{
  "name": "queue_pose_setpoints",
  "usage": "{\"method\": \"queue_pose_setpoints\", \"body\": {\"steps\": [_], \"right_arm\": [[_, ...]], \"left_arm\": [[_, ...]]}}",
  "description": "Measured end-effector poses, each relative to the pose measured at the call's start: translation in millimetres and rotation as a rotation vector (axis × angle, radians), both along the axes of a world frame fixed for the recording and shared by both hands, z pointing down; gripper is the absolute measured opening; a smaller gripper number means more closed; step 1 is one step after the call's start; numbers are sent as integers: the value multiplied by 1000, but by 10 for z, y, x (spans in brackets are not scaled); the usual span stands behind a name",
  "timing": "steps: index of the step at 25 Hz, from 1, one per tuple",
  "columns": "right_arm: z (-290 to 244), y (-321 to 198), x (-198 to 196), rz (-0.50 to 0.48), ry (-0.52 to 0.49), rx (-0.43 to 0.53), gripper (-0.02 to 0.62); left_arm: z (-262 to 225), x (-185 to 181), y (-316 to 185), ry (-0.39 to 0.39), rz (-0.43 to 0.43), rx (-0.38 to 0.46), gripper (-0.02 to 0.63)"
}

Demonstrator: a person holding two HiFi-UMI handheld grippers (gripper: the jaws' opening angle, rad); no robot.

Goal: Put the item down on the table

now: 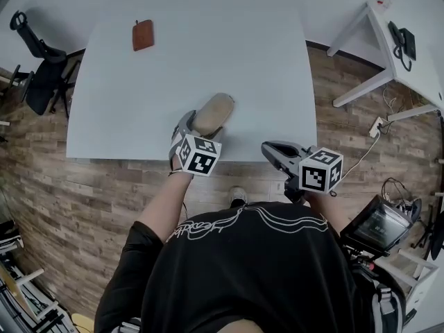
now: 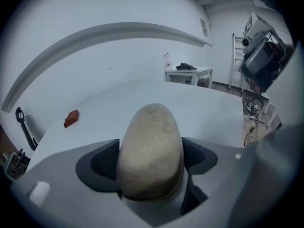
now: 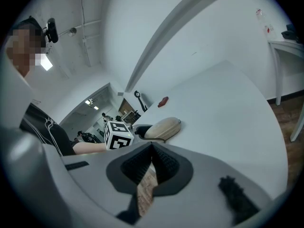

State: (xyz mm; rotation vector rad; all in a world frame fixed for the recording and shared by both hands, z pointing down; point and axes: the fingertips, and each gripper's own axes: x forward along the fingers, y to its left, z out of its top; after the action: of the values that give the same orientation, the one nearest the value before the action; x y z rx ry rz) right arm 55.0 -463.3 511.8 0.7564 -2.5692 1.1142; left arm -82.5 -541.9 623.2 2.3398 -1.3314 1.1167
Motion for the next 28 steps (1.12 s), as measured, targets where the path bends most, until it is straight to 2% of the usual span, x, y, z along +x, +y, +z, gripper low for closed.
{"method": "queue_pose_setpoints", "body": {"steps": [11, 14, 16, 19, 23, 26, 28], "right_arm": [[33, 27, 18, 8, -6, -13, 6], [33, 14, 19, 14, -9, -18, 6], [41, -7, 24, 14, 2, -14, 6], [29, 4, 39, 16, 20, 3, 6], [-121, 414, 12, 0, 20, 62, 8], [-276, 742, -76, -22, 34, 124, 6], [-381, 896, -159, -37, 39, 160, 6]], "left_arm": [[115, 56, -49, -39, 48, 3, 408], [118, 93, -77, -33, 75, 3, 435], [92, 98, -123, -8, 67, 12, 464], [-3, 69, -139, 33, 40, 27, 474], [-405, -8, 277, 91, -10, 87, 468], [-800, 6, 730, 210, -4, 76, 446], [-1065, 38, 977, 300, 16, 63, 379]]}}
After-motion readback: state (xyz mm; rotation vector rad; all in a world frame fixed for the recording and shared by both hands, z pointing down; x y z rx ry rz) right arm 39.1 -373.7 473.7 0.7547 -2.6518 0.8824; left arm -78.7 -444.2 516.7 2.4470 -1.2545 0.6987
